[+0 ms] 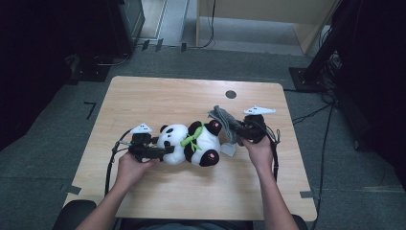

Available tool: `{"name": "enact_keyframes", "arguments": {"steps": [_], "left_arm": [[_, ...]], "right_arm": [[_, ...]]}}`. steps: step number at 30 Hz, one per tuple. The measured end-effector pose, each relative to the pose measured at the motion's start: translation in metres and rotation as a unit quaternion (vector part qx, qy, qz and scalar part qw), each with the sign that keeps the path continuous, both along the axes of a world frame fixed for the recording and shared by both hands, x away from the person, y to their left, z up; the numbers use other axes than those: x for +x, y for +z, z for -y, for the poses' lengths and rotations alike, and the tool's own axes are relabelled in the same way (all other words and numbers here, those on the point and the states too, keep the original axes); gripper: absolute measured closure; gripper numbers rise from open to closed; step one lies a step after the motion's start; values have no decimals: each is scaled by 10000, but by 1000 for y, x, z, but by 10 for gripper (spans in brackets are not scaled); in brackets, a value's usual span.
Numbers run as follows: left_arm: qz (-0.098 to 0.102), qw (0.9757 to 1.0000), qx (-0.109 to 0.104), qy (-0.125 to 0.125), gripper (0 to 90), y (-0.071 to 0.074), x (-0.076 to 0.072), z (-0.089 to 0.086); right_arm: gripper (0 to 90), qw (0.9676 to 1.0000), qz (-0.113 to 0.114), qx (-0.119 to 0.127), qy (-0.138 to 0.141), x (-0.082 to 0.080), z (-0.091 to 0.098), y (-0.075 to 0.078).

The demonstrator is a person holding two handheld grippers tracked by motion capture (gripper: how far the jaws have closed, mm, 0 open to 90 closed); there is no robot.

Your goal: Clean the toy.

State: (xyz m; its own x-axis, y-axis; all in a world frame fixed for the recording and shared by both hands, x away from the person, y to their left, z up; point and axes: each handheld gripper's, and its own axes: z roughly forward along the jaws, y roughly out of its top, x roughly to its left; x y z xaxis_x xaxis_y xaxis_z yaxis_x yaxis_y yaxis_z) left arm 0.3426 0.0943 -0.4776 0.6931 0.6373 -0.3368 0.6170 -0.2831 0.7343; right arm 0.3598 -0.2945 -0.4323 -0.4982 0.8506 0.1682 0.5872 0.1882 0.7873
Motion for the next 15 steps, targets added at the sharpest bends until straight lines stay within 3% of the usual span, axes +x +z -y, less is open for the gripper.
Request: {"name": "enact_keyframes", "arguments": {"steps": [7,15], "left_arm": [[26,10000,-4,1,256,0,0,0],[94,10000,-11,-10,252,0,-1,1]], "right_arm": [[767,9988,369,262,-182,-7,15,26],[766,9972,654,354,105,-14,-4,45]]}}
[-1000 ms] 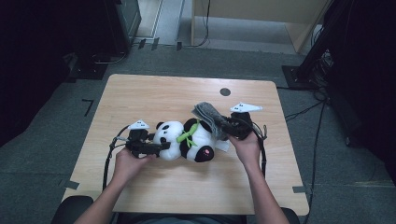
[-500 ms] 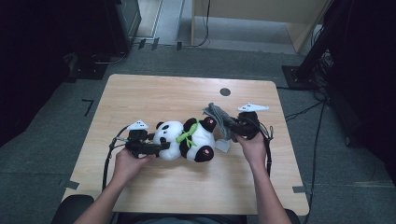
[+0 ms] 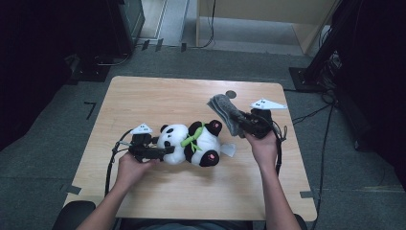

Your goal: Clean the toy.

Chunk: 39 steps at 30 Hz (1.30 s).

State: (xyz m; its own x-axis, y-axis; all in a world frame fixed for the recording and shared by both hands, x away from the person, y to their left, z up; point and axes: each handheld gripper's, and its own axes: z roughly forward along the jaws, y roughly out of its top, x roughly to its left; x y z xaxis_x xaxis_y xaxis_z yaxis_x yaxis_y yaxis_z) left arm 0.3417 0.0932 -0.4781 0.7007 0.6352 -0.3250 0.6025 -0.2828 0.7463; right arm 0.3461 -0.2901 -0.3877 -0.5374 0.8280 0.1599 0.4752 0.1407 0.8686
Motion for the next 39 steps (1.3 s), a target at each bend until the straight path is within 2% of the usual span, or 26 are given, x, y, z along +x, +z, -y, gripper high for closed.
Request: {"name": "enact_keyframes", "arguments": {"steps": [3,6,8,11,12,19,28,32,36,39], "left_arm": [[24,10000,15,-11,251,0,0,0],[35,10000,18,-15,251,0,-1,1],[40,10000,38,-24,251,0,-1,0],[16,10000,16,9,252,0,0,1],[7,10000,0,20,252,0,0,1],[-19,10000,-48,22,252,0,1,1],[-39,10000,-81,31,249,0,2,0],[-43,9999,-93,33,248,-1,2,0],[-35,10000,-83,11,245,-1,2,-1],[0,10000,-72,-4,243,-1,1,0]], "right_arm": [[765,9998,45,-4,217,0,-16,1],[764,9991,-42,-47,415,2,-30,-4],[763,9986,-164,-145,487,4,-37,-12],[761,9981,-225,-341,463,7,-40,-22],[761,9982,-216,-374,420,8,-39,-25],[761,9985,-420,-161,326,14,-26,-36],[764,9975,-669,-99,189,17,-13,-46],[766,9971,-741,-141,110,19,-10,-52],[767,9952,-932,-311,-4,24,-5,-58],[767,9950,-922,-342,-187,24,4,-54]]}}
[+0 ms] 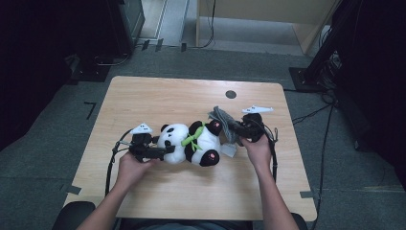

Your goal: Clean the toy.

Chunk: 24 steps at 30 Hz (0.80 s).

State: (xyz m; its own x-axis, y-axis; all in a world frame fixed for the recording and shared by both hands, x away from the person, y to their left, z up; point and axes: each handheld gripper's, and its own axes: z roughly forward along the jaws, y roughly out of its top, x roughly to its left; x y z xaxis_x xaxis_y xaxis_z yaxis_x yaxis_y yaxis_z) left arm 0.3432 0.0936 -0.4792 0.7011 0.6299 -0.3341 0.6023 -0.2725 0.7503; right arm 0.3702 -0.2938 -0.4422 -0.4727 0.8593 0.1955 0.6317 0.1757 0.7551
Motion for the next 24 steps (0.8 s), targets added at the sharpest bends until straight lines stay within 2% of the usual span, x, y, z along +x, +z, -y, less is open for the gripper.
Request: {"name": "enact_keyframes", "arguments": {"steps": [2,5,8,11,14,18,21,24], "left_arm": [[-4,10000,-9,4,239,0,0,0],[-2,10000,-27,12,233,0,0,0],[2,10000,-27,18,230,1,0,0],[6,10000,-24,40,220,2,-1,1],[20,10000,-69,56,189,2,-2,0],[86,9999,-106,57,134,1,-5,0],[149,9997,-143,100,124,0,-7,0],[172,9995,-197,158,116,-2,-8,0]], "right_arm": [[767,9997,188,140,-53,-3,5,11],[767,9981,542,277,25,-12,2,35],[766,9959,815,295,249,-20,-10,55],[766,9936,945,274,546,-25,-30,67],[766,9905,1019,198,906,-26,-54,74],[766,9855,998,155,1365,-26,-86,77],[766,9813,892,20,1705,-23,-109,73],[766,9758,706,-145,2066,-21,-130,66]]}}
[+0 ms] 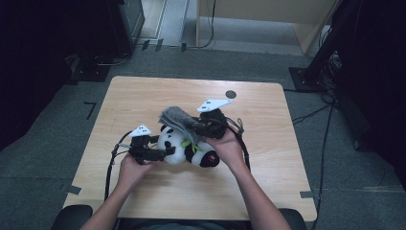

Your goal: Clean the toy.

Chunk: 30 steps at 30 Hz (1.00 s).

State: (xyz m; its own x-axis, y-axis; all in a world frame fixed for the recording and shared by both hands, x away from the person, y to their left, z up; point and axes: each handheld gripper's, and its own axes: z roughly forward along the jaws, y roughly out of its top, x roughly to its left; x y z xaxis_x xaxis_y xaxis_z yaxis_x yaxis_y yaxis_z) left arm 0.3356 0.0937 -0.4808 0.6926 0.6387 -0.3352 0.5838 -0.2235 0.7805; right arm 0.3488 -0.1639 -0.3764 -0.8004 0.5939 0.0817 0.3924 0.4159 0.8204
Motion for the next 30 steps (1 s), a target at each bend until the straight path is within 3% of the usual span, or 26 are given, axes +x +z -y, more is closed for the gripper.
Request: {"name": "enact_keyframes", "arguments": {"steps": [5,9,14,17,19,23,26,30], "left_arm": [[39,9999,-81,72,114,-2,-1,-1],[55,9999,-79,92,110,-3,-2,-1],[-171,9998,-52,24,134,4,-1,-5],[-220,9995,113,-211,140,4,-1,-6],[-240,9993,126,-241,128,1,-2,-5],[-25,9996,164,-241,48,-8,-5,3],[293,9981,503,-185,0,-14,-8,13],[316,9982,499,-49,35,-13,-9,12]], "right_arm": [[766,9978,-238,-350,510,-2,-29,-14],[761,9945,-417,-652,709,-1,-41,-25],[762,9952,-375,-609,664,3,-37,-31],[761,9954,-555,-425,662,7,-32,-33],[761,9953,-604,-373,653,9,-31,-34],[761,9955,-603,-370,623,10,-31,-35],[761,9955,-608,-405,600,9,-33,-36],[761,9959,-567,-438,556,9,-33,-36]]}}
